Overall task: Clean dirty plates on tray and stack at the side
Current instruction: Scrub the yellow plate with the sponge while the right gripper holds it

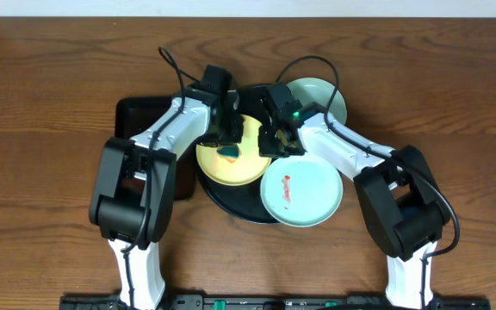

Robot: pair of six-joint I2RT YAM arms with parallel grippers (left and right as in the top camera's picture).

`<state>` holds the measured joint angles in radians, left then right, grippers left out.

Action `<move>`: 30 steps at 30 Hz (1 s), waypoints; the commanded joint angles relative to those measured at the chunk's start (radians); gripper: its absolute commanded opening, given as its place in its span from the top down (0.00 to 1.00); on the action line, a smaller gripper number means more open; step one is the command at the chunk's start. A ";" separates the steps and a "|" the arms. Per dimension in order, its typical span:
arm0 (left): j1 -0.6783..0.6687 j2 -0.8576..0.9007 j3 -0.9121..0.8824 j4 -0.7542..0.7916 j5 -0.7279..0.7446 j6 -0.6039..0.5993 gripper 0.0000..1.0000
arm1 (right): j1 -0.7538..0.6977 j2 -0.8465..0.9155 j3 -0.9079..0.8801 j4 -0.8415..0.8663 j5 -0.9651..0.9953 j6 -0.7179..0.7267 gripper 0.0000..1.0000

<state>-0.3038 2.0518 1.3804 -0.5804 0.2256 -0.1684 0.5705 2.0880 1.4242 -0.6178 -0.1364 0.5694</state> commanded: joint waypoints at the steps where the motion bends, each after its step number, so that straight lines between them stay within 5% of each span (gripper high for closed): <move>1: 0.011 0.037 -0.013 -0.002 -0.353 -0.114 0.92 | 0.013 0.041 -0.016 -0.019 -0.018 0.001 0.99; 9: 0.011 0.037 -0.013 -0.255 -0.371 -0.259 0.93 | 0.013 0.041 -0.016 -0.018 -0.018 0.001 0.99; 20: 0.011 0.037 -0.013 -0.295 0.130 0.008 0.93 | -0.011 0.041 -0.016 -0.045 -0.019 0.001 0.99; 27: 0.011 0.037 -0.013 -0.158 0.085 0.003 0.93 | -0.013 0.041 -0.016 -0.047 -0.019 0.001 0.99; 30: 0.010 0.037 -0.013 -0.108 -0.159 -0.143 0.93 | -0.013 0.041 -0.016 -0.048 -0.018 0.000 0.99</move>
<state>-0.2901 2.0499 1.3880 -0.7155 0.2684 -0.2161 0.5583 2.0880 1.4250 -0.6380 -0.1650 0.5732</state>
